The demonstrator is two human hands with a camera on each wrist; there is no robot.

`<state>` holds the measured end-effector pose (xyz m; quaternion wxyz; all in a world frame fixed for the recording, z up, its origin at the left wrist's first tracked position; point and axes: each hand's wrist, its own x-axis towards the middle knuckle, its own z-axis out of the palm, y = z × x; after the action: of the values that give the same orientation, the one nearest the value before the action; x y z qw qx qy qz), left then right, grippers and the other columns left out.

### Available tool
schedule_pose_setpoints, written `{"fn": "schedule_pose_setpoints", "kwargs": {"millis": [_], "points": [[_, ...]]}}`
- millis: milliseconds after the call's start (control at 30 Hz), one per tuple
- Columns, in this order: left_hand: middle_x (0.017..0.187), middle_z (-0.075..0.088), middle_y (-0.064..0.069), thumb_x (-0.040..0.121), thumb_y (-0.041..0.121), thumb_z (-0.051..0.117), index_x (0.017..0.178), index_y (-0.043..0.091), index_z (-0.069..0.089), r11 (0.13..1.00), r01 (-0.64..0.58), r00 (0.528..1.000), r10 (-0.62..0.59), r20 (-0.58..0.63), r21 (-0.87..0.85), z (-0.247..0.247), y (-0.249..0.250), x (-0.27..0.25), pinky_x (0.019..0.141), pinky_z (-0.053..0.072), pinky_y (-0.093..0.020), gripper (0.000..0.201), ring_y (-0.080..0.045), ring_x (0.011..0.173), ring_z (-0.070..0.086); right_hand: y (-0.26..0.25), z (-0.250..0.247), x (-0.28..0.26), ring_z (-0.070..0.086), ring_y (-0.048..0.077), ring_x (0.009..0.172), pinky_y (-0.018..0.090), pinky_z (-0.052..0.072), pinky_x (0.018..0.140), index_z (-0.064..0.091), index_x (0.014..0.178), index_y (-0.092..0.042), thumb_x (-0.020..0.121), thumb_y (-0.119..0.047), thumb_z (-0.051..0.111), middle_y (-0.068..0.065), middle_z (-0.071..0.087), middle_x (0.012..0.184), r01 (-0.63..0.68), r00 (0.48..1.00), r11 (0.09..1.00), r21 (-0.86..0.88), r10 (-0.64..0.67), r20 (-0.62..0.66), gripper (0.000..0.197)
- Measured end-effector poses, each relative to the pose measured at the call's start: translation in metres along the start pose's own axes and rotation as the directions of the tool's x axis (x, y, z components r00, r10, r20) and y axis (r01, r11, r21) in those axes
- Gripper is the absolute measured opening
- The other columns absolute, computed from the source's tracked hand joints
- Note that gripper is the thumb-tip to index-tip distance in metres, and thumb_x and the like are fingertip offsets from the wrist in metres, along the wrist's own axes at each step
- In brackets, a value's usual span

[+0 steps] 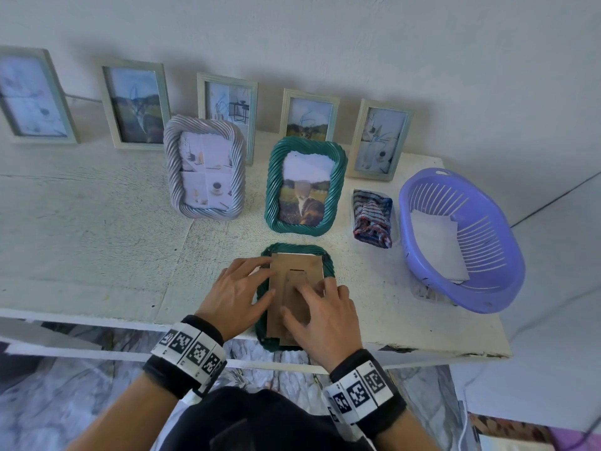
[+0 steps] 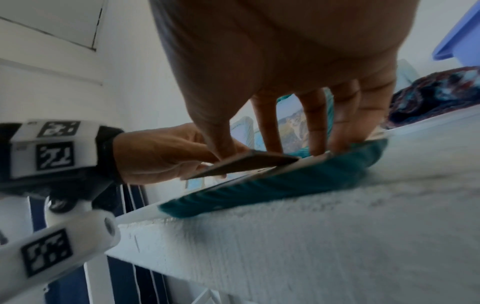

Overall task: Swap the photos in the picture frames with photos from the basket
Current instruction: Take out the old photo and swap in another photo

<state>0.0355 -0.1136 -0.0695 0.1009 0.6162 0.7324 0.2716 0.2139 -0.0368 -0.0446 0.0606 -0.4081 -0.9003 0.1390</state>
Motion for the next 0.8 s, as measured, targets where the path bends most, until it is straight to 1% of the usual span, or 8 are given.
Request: {"fn": "schedule_pose_setpoints", "kwargs": {"millis": [100, 167, 233, 333, 433, 500, 633, 800], "points": [[0.134, 0.056, 0.003, 0.092, 0.045, 0.045, 0.126, 0.033, 0.061, 0.996, -0.093, 0.994, 0.092, 0.061, 0.016, 0.001, 0.012, -0.002, 0.094, 0.043, -0.038, 0.04, -0.02, 0.117, 0.05, 0.02, -0.012, -0.004, 0.046, 0.017, 0.094, 0.027, 0.044, 0.075, 0.057, 0.121, -0.026, 0.093, -0.044, 0.048, -0.001, 0.047, 0.105, 0.059, 0.998, 0.979, 0.194, -0.064, 0.019, 0.035], [0.135, 0.055, 0.003, 0.093, 0.049, 0.044, 0.126, 0.037, 0.061, 0.99, -0.137, 0.984, 0.133, 0.118, 0.024, 0.004, 0.019, -0.003, 0.096, 0.039, -0.04, 0.039, -0.021, 0.12, 0.049, 0.038, -0.018, -0.009, 0.05, 0.016, 0.091, 0.026, 0.044, 0.073, 0.06, 0.116, -0.02, 0.094, -0.028, 0.051, -0.002, 0.051, 0.099, 0.095, 0.995, 0.967, 0.237, -0.095, -0.012, 0.024], [0.135, 0.055, 0.002, 0.092, 0.051, 0.044, 0.121, 0.038, 0.064, 0.985, -0.167, 0.975, 0.16, 0.152, 0.037, 0.008, 0.023, -0.005, 0.097, 0.041, -0.044, 0.037, -0.022, 0.12, 0.05, 0.055, -0.019, -0.018, 0.052, 0.015, 0.085, 0.028, 0.046, 0.07, 0.063, 0.107, -0.019, 0.093, -0.02, 0.049, -0.004, 0.053, 0.093, 0.146, 0.988, 0.959, 0.243, -0.152, 0.006, 0.021], [0.135, 0.054, 0.003, 0.089, 0.052, 0.046, 0.115, 0.039, 0.067, 0.983, -0.176, 0.974, 0.165, 0.155, 0.059, 0.014, 0.024, -0.007, 0.098, 0.042, -0.046, 0.035, -0.02, 0.118, 0.048, 0.07, -0.018, -0.034, 0.052, 0.015, 0.082, 0.031, 0.05, 0.065, 0.067, 0.1, -0.021, 0.088, -0.019, 0.047, -0.004, 0.055, 0.098, 0.261, 0.961, 0.946, 0.19, -0.274, 0.045, 0.023], [0.137, 0.053, 0.003, 0.088, 0.05, 0.049, 0.115, 0.04, 0.066, 0.985, -0.16, 0.978, 0.15, 0.147, 0.058, 0.017, 0.024, -0.008, 0.099, 0.04, -0.045, 0.034, -0.02, 0.119, 0.047, 0.073, -0.017, -0.046, 0.054, 0.017, 0.085, 0.027, 0.05, 0.064, 0.069, 0.101, -0.023, 0.084, -0.015, 0.056, 0.002, 0.055, 0.108, 0.335, 0.936, 0.936, 0.108, -0.344, 0.07, 0.023], [0.137, 0.052, 0.004, 0.087, 0.051, 0.049, 0.115, 0.04, 0.066, 0.986, -0.155, 0.978, 0.144, 0.152, 0.065, 0.019, 0.023, -0.009, 0.1, 0.038, -0.045, 0.035, -0.019, 0.121, 0.045, 0.073, -0.016, -0.049, 0.055, 0.019, 0.088, 0.026, 0.05, 0.065, 0.069, 0.102, -0.022, 0.084, -0.014, 0.058, 0.004, 0.056, 0.112, 0.351, 0.932, 0.932, 0.09, -0.357, 0.062, 0.023], [0.138, 0.052, 0.006, 0.087, 0.051, 0.047, 0.116, 0.042, 0.066, 0.987, -0.14, 0.98, 0.126, 0.156, 0.08, 0.02, 0.021, -0.008, 0.102, 0.038, -0.047, 0.035, -0.02, 0.121, 0.048, 0.071, -0.009, -0.052, 0.056, 0.02, 0.09, 0.028, 0.052, 0.07, 0.069, 0.101, -0.016, 0.087, -0.017, 0.05, 0.007, 0.056, 0.113, 0.362, 0.931, 0.929, 0.079, -0.364, 0.013, 0.024], [0.137, 0.053, 0.007, 0.087, 0.051, 0.048, 0.115, 0.043, 0.066, 0.983, -0.144, 0.982, 0.129, 0.139, 0.109, 0.02, 0.022, -0.009, 0.103, 0.038, -0.046, 0.034, -0.019, 0.119, 0.051, 0.061, -0.004, -0.054, 0.054, 0.019, 0.084, 0.028, 0.051, 0.072, 0.067, 0.093, -0.009, 0.088, -0.021, 0.055, 0.006, 0.058, 0.104, 0.335, 0.94, 0.942, 0.032, -0.332, -0.074, 0.018]]}}
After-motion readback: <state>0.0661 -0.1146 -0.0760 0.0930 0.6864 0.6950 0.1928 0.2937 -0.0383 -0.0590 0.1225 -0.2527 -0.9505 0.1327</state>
